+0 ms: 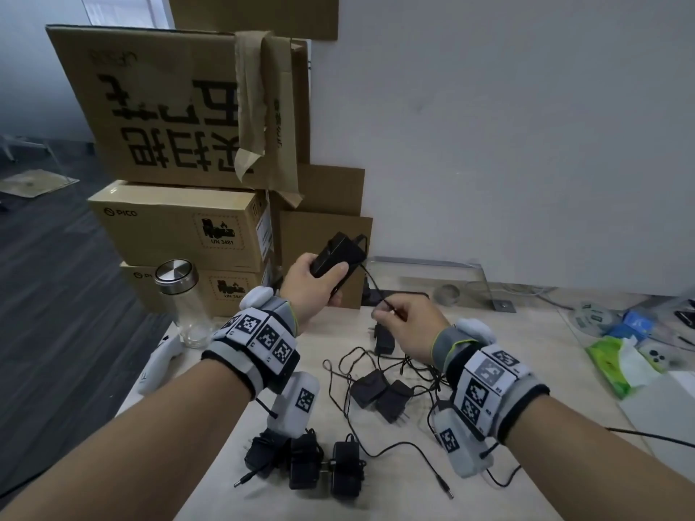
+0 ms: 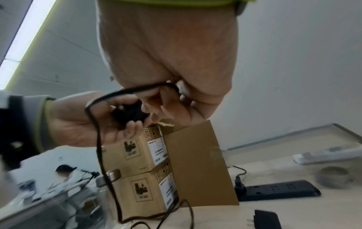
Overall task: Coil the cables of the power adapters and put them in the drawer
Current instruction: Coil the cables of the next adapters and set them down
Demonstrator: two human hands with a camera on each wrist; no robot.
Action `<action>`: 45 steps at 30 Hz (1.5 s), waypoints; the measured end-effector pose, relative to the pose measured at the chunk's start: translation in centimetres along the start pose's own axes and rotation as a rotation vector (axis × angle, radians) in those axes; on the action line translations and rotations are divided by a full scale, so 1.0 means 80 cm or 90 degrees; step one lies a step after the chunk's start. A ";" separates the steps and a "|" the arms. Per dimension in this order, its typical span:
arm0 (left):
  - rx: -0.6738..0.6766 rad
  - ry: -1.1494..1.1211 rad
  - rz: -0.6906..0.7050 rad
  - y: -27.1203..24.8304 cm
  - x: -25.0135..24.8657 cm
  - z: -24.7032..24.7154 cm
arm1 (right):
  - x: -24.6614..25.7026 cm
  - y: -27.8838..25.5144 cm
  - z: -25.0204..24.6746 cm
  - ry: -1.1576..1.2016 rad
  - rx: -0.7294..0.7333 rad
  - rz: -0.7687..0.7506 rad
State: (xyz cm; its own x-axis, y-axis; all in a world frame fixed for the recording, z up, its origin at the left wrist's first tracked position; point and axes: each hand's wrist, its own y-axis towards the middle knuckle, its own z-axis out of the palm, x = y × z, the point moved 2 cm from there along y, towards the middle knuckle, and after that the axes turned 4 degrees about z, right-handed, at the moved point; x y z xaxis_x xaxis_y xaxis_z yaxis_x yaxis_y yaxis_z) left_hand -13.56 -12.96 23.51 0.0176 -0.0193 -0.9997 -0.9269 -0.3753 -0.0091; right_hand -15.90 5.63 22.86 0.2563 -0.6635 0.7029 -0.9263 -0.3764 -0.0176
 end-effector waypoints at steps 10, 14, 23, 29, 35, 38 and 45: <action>0.108 0.490 0.203 0.010 0.000 -0.005 | 0.065 -0.010 -0.019 -0.270 0.023 -0.152; 0.292 0.547 0.268 0.003 -0.005 -0.003 | 0.053 0.008 -0.047 -0.188 -0.070 -0.031; 0.400 0.130 0.124 -0.021 -0.025 -0.006 | 0.016 0.021 -0.044 0.090 -0.114 0.079; 0.195 -0.164 0.020 -0.032 -0.020 0.022 | 0.028 0.005 -0.003 0.128 0.023 0.118; -0.006 0.242 0.141 -0.012 0.001 0.009 | 0.044 -0.010 0.002 -0.042 0.107 0.064; 0.060 0.450 0.167 -0.011 0.006 0.004 | 0.058 -0.010 -0.007 -0.183 0.095 -0.006; 0.377 0.512 0.197 -0.036 0.013 0.004 | 0.049 0.003 -0.040 -0.155 0.032 0.019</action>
State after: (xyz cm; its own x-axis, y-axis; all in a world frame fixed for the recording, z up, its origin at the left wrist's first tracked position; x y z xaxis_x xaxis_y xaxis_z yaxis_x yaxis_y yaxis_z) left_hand -10.98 -11.57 22.47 -0.2083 -0.7293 -0.6517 -0.9652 0.2609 0.0165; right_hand -15.96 4.99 27.88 0.2938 -0.8084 0.5101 -0.9209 -0.3825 -0.0758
